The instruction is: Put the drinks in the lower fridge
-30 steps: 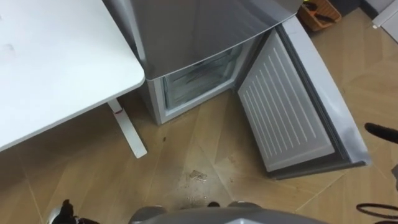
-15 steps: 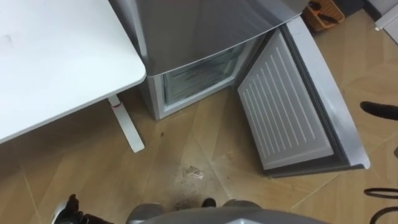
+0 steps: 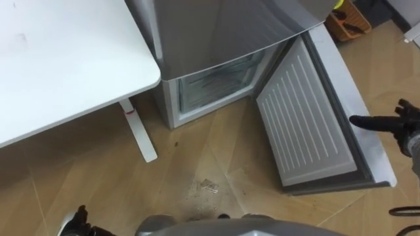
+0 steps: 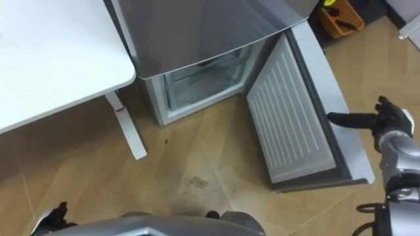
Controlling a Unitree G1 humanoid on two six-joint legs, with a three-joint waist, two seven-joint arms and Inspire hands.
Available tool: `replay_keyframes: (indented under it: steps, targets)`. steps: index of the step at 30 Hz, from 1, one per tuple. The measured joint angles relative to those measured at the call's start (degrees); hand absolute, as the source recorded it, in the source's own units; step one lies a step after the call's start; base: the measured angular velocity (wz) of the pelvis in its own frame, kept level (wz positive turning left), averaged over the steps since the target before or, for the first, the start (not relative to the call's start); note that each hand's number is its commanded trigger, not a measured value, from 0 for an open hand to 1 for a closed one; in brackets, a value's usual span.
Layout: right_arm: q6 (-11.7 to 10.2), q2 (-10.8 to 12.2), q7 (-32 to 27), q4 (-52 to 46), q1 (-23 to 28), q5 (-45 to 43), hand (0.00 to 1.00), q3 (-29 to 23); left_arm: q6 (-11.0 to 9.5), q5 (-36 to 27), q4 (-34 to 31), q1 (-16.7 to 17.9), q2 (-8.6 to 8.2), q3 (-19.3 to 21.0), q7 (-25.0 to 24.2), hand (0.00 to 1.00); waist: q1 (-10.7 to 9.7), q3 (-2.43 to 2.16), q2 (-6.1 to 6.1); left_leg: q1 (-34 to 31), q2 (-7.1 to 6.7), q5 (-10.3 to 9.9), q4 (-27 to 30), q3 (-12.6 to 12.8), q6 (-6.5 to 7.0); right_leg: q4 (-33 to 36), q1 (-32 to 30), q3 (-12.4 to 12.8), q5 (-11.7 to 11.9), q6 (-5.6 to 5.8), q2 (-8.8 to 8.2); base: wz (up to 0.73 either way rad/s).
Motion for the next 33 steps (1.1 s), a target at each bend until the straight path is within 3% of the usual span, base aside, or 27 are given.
replay_keyframes:
  steps: [8, 13, 20, 24, 28, 33]
  targets:
    - [-0.01, 0.87, 5.20, 2.61, 2.08, -0.17, 0.00, -0.11, -1.37, -0.05, 2.55, -1.69, 0.24, -0.24, -0.02, 0.00, 1.31, 0.56, -1.63, 0.00, 0.01, 0.34, -0.06, -0.35, -0.18, -0.06, 0.10, -0.09, 0.11, -0.21, 0.07, 0.01]
    - [0.02, 2.52, 5.96, 2.61, 4.10, -0.35, 0.00, -0.13, -1.44, -0.04, 3.41, -1.44, 0.61, -0.46, 0.40, 0.00, 1.39, 0.20, -2.53, -0.11, -0.04, 0.34, -0.01, -0.40, -0.17, -0.17, 0.20, -0.17, 0.10, -0.21, 0.06, 0.01]
    - [0.05, 2.95, 7.07, 2.57, 4.52, 0.99, 0.00, 0.63, -1.46, -0.38, 3.52, -1.77, 0.78, -1.23, 1.56, 0.00, 1.63, 0.66, -1.39, -0.16, -0.03, 0.34, -0.01, -0.28, -0.17, -0.25, 0.15, -0.14, 0.11, -0.21, 0.09, 0.00]
    - [0.17, 4.46, 8.23, 1.73, 4.94, 5.59, 0.00, 2.54, -1.12, -0.46, 3.52, -1.90, 0.66, -3.05, 1.56, 0.00, 1.64, 0.59, -1.27, -0.37, 0.06, 0.35, 0.04, -0.33, -0.17, -0.63, 0.15, -0.12, 0.14, -0.27, 0.21, 0.00]
    - [-0.07, 8.31, 10.75, -3.90, 8.80, 9.07, 0.00, 5.35, -1.08, -0.12, 3.85, -3.18, -0.08, -3.38, 1.53, 0.00, 2.74, 0.36, -1.01, -0.53, 0.41, 0.33, 0.04, 0.05, -0.20, -0.99, 0.06, -0.10, 0.38, -0.49, 0.29, -0.06]
    - [-0.15, 13.38, 12.56, -13.81, 12.58, 17.39, 0.00, 14.00, -1.15, -1.29, 5.71, -5.80, -0.93, -8.11, 1.55, 0.00, 4.44, 0.37, -0.17, -0.27, 0.95, 0.37, -0.03, 1.06, -0.32, -1.03, -0.09, 1.27, 0.75, -1.06, 1.11, -0.16]
